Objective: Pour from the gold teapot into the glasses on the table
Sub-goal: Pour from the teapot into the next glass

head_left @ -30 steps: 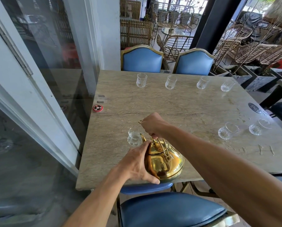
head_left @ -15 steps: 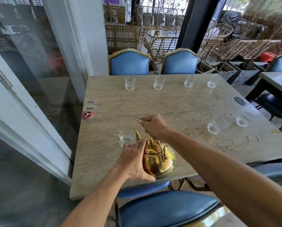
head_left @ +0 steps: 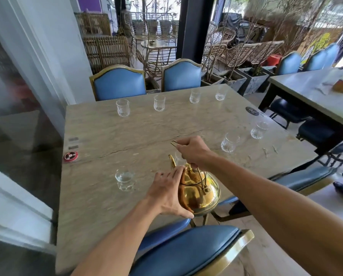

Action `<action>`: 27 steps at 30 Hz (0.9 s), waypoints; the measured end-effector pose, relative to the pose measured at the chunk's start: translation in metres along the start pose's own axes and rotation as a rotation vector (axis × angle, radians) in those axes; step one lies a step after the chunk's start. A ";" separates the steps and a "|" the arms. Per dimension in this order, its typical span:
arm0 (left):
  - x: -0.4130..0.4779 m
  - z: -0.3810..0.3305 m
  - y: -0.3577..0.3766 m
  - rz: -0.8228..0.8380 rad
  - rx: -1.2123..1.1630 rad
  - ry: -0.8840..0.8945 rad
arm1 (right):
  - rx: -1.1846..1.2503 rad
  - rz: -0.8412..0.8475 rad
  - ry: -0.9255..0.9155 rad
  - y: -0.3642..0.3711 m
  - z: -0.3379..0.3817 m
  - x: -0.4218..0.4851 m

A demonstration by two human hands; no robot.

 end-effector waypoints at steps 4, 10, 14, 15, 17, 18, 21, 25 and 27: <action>0.027 -0.015 0.006 0.017 0.015 0.023 | -0.001 -0.029 -0.004 -0.028 -0.012 0.010; 0.059 -0.026 0.019 0.004 -0.016 -0.007 | -0.044 -0.022 -0.007 -0.053 -0.023 0.033; 0.078 -0.026 0.031 0.013 -0.059 -0.059 | -0.087 0.012 0.009 -0.059 -0.026 0.056; 0.081 -0.025 0.033 0.008 -0.076 -0.073 | -0.106 0.023 0.014 -0.058 -0.026 0.061; 0.087 -0.024 0.037 -0.005 -0.109 -0.096 | -0.139 0.045 0.030 -0.058 -0.027 0.070; 0.090 -0.023 0.039 -0.009 -0.122 -0.106 | -0.151 0.058 0.038 -0.058 -0.028 0.075; 0.096 -0.022 0.043 -0.032 -0.159 -0.129 | -0.206 0.092 0.057 -0.054 -0.028 0.087; 0.099 -0.019 0.043 -0.058 -0.221 -0.165 | -0.277 0.129 0.068 -0.049 -0.023 0.096; 0.099 -0.017 0.042 -0.072 -0.252 -0.173 | -0.317 0.155 0.051 -0.047 -0.018 0.096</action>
Point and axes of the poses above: each hand's wrist, its own x-axis towards the middle knuckle, its own y-axis out of the palm, z = x × y, the point moved 8 cm from there along x, towards the middle knuckle, and after that the axes turned 12 degrees about y, right-handed, at the moved point
